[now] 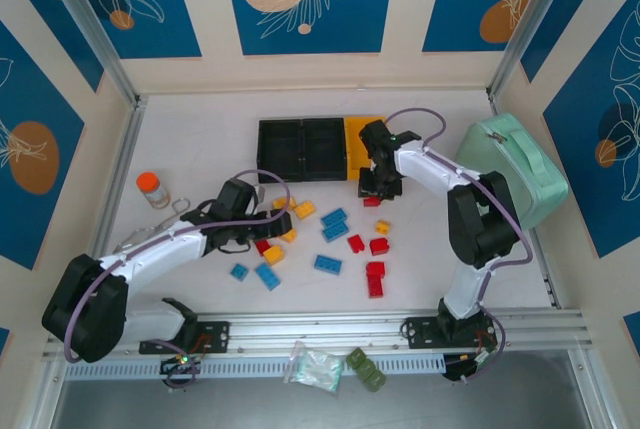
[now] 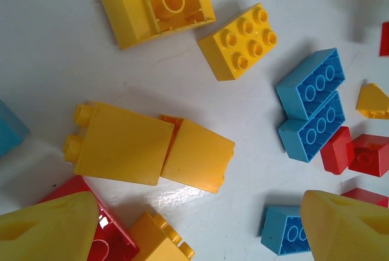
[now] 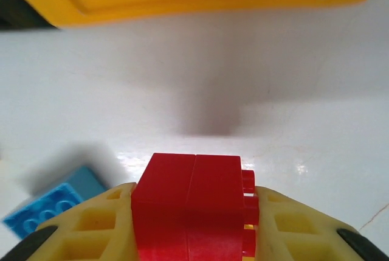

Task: Sort the legos into containers by color
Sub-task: Pick up the lego from the center of the table, then place the lego in the container.

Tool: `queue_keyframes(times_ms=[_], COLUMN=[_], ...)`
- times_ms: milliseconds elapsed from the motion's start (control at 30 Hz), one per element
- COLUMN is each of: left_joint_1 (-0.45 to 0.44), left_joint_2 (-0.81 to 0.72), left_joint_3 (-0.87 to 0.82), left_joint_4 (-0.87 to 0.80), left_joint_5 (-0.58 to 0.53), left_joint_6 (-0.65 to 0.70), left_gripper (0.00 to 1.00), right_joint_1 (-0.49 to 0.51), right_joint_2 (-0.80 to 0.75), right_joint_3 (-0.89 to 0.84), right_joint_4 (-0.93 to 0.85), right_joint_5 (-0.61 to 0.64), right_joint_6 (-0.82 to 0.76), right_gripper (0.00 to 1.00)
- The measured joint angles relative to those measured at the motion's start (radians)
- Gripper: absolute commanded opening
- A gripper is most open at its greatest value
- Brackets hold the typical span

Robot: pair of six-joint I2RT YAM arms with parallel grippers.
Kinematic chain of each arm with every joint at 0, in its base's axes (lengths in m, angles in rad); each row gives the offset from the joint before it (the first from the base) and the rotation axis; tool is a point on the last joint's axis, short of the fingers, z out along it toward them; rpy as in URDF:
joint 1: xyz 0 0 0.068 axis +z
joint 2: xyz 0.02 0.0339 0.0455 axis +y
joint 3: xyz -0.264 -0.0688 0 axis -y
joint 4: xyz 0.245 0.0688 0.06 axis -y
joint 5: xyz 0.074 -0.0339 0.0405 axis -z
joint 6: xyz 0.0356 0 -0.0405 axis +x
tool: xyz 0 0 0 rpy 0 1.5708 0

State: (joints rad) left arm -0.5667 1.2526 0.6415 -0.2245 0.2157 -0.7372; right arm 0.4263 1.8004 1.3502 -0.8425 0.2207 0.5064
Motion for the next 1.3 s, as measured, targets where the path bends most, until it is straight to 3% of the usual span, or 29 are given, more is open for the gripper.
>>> queue_keyframes(times_ms=[267, 667, 767, 1000, 1300], left_joint_1=[-0.034, -0.074, -0.077, -0.08, -0.08], left_joint_2=[0.0, 0.0, 0.0, 0.0, 0.0], left_joint_3=[0.044, 0.058, 0.058, 0.058, 0.061], left_joint_4=[0.006, 0.007, 0.007, 0.004, -0.001], left_joint_5=[0.0, -0.012, -0.017, -0.031, -0.042], left_joint_6=[0.0, -0.011, -0.015, -0.016, -0.018], left_gripper=[0.86, 0.86, 0.86, 0.86, 0.86], right_joint_1=[-0.021, -0.069, -0.076, -0.08, -0.08], right_joint_2=[0.017, 0.28, 0.311, 0.332, 0.332], right_joint_3=[0.2, 0.446, 0.472, 0.524, 0.539], right_joint_4=[-0.036, -0.07, -0.087, -0.106, -0.123], right_joint_5=[0.015, 0.049, 0.058, 0.069, 0.069], right_joint_6=[-0.006, -0.005, -0.004, 0.002, 0.002], right_gripper=[0.28, 0.3, 0.33, 0.51, 0.53])
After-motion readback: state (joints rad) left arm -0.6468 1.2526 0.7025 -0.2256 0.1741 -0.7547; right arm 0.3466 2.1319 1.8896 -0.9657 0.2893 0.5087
